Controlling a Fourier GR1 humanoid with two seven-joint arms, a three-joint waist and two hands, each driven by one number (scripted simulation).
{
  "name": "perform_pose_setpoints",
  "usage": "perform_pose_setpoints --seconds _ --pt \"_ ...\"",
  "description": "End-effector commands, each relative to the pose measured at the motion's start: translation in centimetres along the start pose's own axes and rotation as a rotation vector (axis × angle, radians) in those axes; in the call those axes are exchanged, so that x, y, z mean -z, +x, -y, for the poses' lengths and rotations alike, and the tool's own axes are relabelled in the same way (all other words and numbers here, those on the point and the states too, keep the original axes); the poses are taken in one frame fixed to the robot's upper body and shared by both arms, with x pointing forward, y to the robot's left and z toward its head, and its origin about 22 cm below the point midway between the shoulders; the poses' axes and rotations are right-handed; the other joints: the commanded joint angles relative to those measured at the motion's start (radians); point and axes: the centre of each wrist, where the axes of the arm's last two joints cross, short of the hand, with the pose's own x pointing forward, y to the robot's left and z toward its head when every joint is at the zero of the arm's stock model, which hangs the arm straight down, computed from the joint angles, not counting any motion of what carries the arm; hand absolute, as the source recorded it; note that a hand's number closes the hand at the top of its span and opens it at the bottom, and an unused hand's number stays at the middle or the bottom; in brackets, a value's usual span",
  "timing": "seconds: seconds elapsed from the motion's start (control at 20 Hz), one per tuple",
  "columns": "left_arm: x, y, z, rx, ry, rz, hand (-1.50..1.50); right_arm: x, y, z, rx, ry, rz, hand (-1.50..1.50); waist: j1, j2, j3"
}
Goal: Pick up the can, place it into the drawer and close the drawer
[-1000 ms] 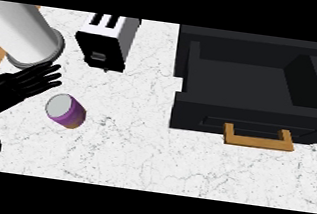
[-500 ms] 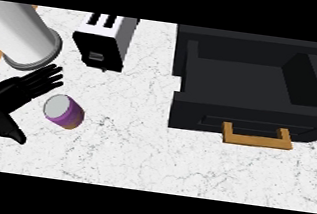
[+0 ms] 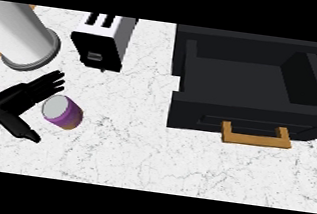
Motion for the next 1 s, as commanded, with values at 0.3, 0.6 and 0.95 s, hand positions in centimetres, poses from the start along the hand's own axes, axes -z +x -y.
perform_pose_setpoints --seconds 0.3,0.6,0.95 --pt "-1.2 -4.0 1.0 -0.087 -0.084 0.019 -1.50 0.5 0.9 0.0 -0.006 0.016 -0.003 -1.50 -0.009 0.005 -0.002" --pt "0.4 -3.9 1.5 -0.122 -0.079 0.012 -1.50 -0.2 1.1 0.2 0.004 0.006 -0.006 -1.50 -0.020 0.007 -0.003" --pt "1.5 -4.9 2.8 -0.180 -0.085 0.012 -1.50 -1.2 1.1 -0.7 0.001 0.007 -0.008 -1.50 -0.008 0.001 -0.001"
